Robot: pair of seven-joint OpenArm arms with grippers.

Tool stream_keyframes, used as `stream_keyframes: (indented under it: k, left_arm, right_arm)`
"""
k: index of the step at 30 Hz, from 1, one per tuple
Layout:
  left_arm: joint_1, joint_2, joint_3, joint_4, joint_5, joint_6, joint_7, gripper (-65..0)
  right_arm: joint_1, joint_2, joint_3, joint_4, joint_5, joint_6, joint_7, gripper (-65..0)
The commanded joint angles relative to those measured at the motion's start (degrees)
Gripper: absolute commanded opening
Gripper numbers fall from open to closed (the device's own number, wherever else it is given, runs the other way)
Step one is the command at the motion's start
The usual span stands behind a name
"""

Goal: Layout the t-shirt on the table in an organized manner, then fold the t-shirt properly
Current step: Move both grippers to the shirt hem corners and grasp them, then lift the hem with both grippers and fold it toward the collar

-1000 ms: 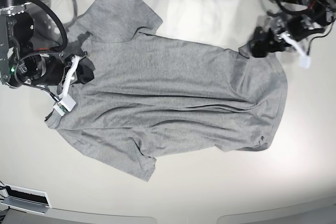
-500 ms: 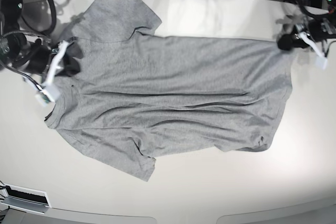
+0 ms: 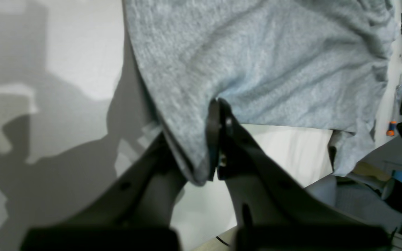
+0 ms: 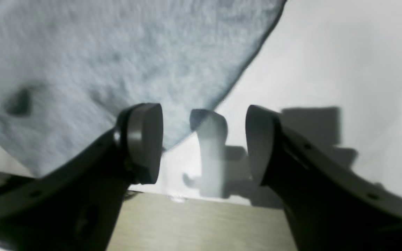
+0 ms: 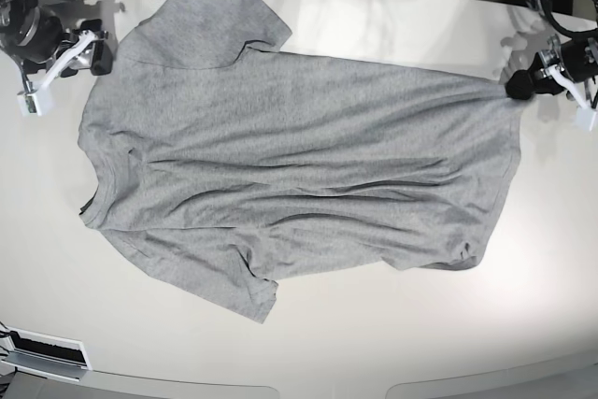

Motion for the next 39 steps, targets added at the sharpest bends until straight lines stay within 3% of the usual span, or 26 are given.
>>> stream_keyframes:
  k: [1,5,14,18,20,23,27,30,33,39]
  left_arm:
    - [-0.31,-1.33,-0.48,0.68,-1.09,-0.33,-0.46,-65.0]
    - [-0.35,-1.33,-0.48,0.68,-1.18,-0.33,-0.46,-65.0]
    - [-0.17,-1.33,-0.48,0.68,-1.16,-0.33,-0.46,-65.0]
    - [-0.20,-1.33,-0.48,0.68,-1.38,-0.33,-0.46,-65.0]
    - [-0.17,-1.31,-0.48,0.68,-1.33,-0.33,-0.44,-65.0]
    - [-0.20,-1.38,-0.48,0.68,-1.33,-0.37,-0.44,-65.0]
    - [-0.20,-1.70,-0.48,0.70,-1.55,-0.91,-0.13,-65.0]
    - [-0.20,-2.34,-0.48,0.92,-5.01,-0.91,3.08,-65.0]
    - [0.09,-3.78,-0.48,2.60,-7.89,-0.91,10.29,-65.0]
    - [5.03,-8.52,-0.44,7.19,-11.96,-0.91,12.17,-65.0]
  right_arm:
    - [0.15,0.20,0.39,-0.63,0.79,0.57,0.96,-25.8]
    - [1.60,-0.72,0.39,-8.61,3.65,3.48,2.36,-25.8]
    - [7.04,-0.72,2.34,-22.53,13.40,10.82,-0.81,-25.8]
    - [7.91,-1.05,2.23,-25.55,14.40,14.01,-2.60,-26.5]
    - [8.26,-1.01,2.25,-25.24,14.60,14.82,-4.28,-33.3]
    - [9.70,-1.01,2.25,-25.24,16.17,16.84,-9.18,-50.5]
    - [11.67,-0.24,2.25,-25.11,21.07,16.84,-15.82,-65.0]
    - [12.15,1.51,2.25,-22.82,24.70,16.84,-18.99,-65.0]
    - [11.47,3.30,2.25,-19.06,25.05,16.84,-20.55,-65.0]
    - [5.66,4.44,2.25,-11.69,24.87,16.84,-21.70,-65.0]
